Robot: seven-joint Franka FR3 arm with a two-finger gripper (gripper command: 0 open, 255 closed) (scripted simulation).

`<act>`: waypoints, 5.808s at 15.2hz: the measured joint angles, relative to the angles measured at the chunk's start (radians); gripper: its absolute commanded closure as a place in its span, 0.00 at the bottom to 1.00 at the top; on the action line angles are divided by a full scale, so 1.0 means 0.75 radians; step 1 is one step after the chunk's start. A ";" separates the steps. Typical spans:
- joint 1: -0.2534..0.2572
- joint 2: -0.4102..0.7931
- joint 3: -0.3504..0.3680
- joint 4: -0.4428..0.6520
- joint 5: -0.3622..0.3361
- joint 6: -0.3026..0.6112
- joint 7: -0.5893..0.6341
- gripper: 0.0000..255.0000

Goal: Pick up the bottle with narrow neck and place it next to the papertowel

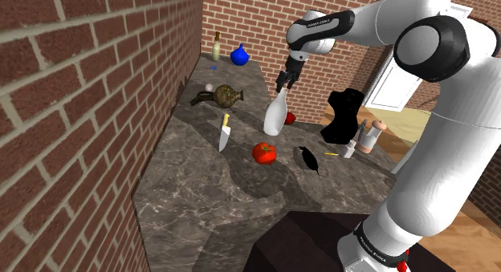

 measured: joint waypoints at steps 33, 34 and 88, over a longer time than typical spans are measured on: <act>-0.001 0.004 0.000 0.081 -0.003 -0.076 0.008 1.00; -0.004 0.007 -0.002 0.106 -0.003 -0.098 0.007 1.00; -0.153 -0.256 -0.095 0.599 -0.052 -0.860 -0.162 1.00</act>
